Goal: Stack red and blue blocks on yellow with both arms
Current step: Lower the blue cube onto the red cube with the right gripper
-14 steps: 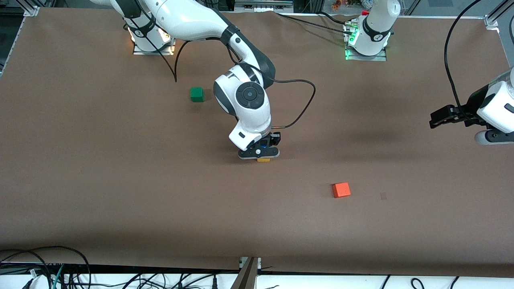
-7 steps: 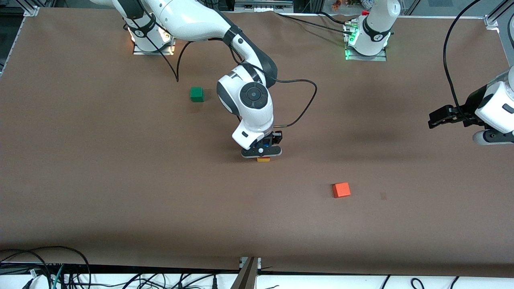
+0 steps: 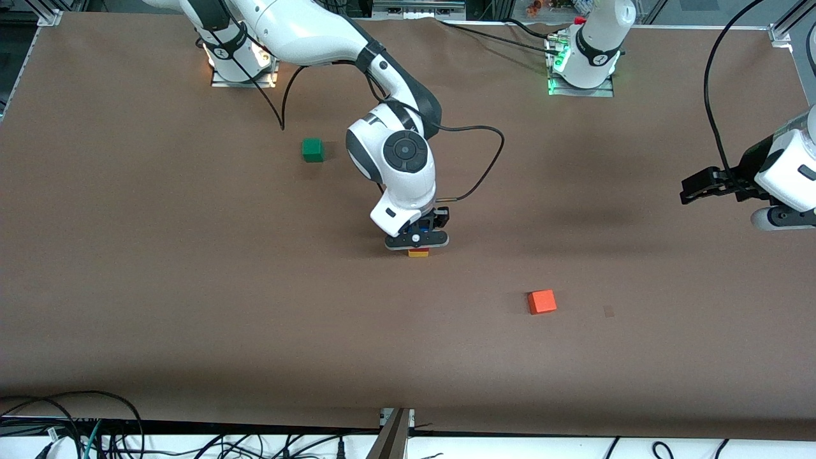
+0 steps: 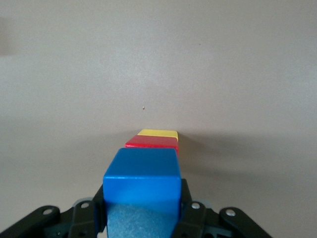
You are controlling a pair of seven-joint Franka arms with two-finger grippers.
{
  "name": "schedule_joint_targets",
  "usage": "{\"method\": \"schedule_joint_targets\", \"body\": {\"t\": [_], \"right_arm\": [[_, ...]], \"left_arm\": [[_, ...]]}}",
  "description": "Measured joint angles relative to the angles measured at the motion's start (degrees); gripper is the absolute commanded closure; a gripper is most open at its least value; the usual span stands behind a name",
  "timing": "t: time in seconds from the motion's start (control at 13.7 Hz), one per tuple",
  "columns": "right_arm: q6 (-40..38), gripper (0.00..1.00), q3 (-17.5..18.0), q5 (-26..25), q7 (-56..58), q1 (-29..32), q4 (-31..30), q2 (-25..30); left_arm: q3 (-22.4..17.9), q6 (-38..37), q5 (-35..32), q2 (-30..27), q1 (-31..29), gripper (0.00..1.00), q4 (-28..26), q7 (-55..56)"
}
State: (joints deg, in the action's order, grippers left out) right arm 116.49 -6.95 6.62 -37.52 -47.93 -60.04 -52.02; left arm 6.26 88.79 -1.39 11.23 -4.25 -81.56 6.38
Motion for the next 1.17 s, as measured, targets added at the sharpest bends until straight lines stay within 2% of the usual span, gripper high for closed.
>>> {"method": "schedule_joint_targets", "body": {"t": [0.07, 0.37, 0.44, 0.51, 0.58, 1.02, 1.17], "right_arm": [[0.0, 0.60, 0.0, 0.0, 0.0, -0.1, 0.0, -0.1], [0.0, 0.46, -0.1, 0.0, 0.0, -0.1, 0.0, -0.1], [0.0, 0.39, -0.1, 0.0, 0.0, -0.1, 0.0, -0.1], [0.0, 0.15, -0.1, 0.0, 0.0, -0.1, 0.0, -0.1], [0.0, 0.00, -0.1, 0.0, 0.0, -0.1, 0.0, -0.2], [-0.4, 0.00, -1.2, 0.0, 0.0, 0.2, 0.5, -0.1], [-1.5, 0.00, -3.6, -0.1, 0.0, 0.1, 1.7, 0.6]], "left_arm": [[0.0, 0.0, 0.0, 0.0, 0.0, 0.00, 0.0, 0.0], [0.0, 0.0, 0.0, 0.0, 0.0, 0.00, 0.0, 0.0], [0.0, 0.0, 0.0, 0.0, 0.0, 0.00, 0.0, 0.0], [0.0, 0.0, 0.0, 0.0, -0.1, 0.00, 0.0, 0.0], [-0.1, 0.0, 0.0, 0.0, -0.1, 0.00, 0.0, 0.0], [-0.1, 0.1, 0.0, 0.0, -0.1, 0.00, 0.0, 0.0], [-0.1, 0.2, 0.0, 0.0, -0.1, 0.00, 0.0, 0.0]]}}
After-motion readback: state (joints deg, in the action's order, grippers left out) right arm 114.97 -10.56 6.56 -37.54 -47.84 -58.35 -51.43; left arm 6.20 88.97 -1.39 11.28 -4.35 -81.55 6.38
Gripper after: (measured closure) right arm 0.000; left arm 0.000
